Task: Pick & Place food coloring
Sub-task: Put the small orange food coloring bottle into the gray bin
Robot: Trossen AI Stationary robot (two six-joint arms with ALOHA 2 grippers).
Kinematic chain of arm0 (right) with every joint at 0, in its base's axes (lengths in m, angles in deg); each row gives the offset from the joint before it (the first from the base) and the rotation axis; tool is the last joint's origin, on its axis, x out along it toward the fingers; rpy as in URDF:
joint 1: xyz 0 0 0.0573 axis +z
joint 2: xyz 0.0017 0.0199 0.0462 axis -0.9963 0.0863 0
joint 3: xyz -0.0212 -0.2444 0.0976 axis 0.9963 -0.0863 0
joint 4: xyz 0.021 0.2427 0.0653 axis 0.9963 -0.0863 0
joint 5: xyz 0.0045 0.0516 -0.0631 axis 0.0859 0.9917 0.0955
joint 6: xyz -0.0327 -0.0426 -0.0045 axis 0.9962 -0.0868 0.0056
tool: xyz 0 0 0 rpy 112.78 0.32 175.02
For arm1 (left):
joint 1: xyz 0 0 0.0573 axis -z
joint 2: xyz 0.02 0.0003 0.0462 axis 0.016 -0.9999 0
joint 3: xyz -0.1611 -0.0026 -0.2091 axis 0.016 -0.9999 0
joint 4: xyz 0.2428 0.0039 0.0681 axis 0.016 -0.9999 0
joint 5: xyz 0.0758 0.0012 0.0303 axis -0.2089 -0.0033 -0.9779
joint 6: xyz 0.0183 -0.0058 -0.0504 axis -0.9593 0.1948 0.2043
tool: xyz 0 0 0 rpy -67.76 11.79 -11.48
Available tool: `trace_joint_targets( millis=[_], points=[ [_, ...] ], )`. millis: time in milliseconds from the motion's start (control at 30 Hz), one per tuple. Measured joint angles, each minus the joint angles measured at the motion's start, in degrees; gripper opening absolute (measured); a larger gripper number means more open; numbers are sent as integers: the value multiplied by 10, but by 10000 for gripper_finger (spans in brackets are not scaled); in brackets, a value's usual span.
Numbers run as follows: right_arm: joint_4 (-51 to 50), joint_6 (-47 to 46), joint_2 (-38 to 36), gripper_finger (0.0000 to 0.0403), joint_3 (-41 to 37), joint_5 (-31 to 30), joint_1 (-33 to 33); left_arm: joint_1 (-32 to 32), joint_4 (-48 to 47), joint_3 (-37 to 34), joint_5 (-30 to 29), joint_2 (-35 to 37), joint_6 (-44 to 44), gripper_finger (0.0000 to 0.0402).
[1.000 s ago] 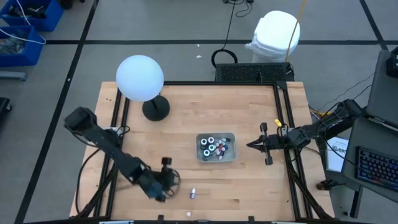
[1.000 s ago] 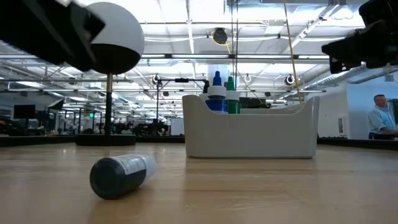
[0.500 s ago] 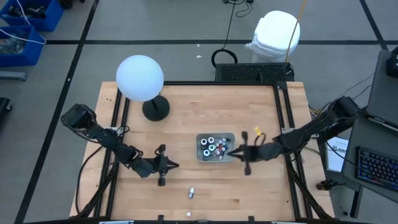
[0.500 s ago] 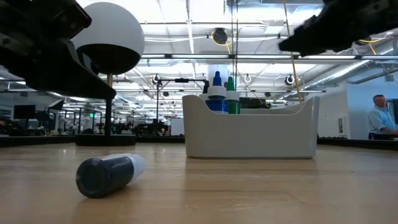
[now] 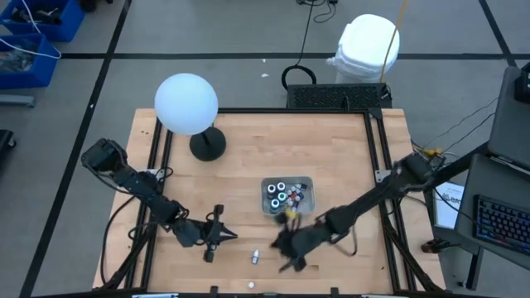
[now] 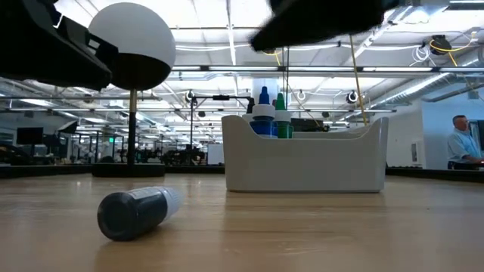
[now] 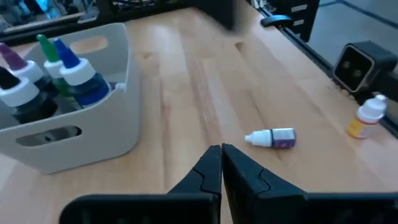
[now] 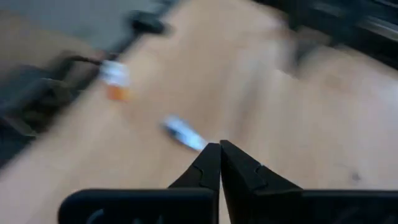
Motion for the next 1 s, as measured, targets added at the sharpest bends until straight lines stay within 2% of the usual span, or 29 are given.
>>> trace_joint_targets(
  millis=[133, 367, 533, 700, 1000],
  points=[
    [-7, 52, 79, 32, 103, 76, 20, -9, -6, -2, 3, 0, 0, 21],
    [16, 101, 169, 121, 207, 76, 29, -12, -6, -29, 3, 0, 13, 21],
    [68, 98, 207, 167, 220, 79, 18, -15, -9, -35, 7, 0, 1, 21],
    [120, 65, 224, 176, 220, 151, 18, -18, -34, -36, 28, 0, 17, 21],
    [127, 38, 248, 171, 222, 154, 18, -33, -34, -36, 33, 0, 17, 21]
  ],
)
